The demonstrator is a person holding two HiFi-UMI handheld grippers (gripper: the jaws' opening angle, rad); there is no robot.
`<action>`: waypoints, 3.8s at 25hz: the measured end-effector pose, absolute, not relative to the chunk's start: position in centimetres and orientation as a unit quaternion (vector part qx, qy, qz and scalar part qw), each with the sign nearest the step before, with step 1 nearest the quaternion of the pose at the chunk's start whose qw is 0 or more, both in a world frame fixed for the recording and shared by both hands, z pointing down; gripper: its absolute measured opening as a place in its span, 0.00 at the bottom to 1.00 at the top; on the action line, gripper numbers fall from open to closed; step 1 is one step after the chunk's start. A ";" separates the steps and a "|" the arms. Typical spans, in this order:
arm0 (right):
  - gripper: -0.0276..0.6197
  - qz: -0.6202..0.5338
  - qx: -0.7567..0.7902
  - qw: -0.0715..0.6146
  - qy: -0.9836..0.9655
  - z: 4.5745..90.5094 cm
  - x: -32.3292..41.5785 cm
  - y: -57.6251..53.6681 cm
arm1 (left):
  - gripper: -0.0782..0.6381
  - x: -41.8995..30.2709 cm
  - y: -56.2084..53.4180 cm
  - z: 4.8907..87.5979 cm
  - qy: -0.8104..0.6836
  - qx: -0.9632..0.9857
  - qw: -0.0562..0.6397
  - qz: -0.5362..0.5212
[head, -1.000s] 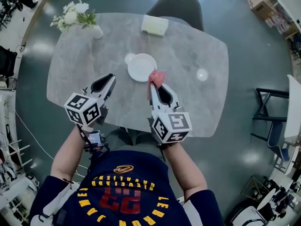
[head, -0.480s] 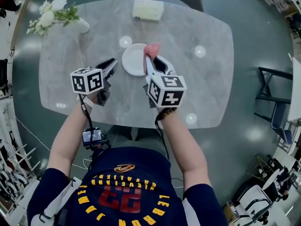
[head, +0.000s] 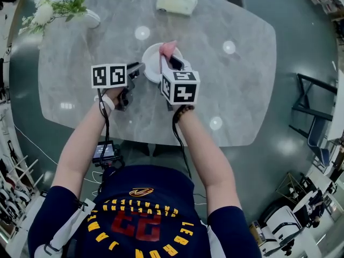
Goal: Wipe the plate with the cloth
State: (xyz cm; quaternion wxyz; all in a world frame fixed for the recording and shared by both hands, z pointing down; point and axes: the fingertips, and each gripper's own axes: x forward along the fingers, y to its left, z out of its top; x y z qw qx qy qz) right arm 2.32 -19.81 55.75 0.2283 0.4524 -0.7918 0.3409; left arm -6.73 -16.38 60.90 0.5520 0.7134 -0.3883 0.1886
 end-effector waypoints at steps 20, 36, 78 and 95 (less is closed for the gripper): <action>0.11 0.342 0.445 0.284 -0.777 59.4 0.0 -20.2 | 0.16 -6.1 -15.6 62.2 -0.383 0.682 0.595 0.187; 0.10 0.345 0.435 0.298 -0.777 59.6 -1.6 -22.3 | 0.14 -5.9 -15.4 62.0 -0.393 0.671 0.610 0.152; 0.10 0.398 0.419 0.326 -0.748 61.4 0.5 -17.7 | 0.15 -5.9 -15.6 62.3 -0.398 0.676 0.605 0.141; 0.10 0.396 0.496 0.269 -0.724 58.9 7.7 -18.0 | 0.15 -5.9 -15.7 62.1 -0.410 0.676 0.593 0.151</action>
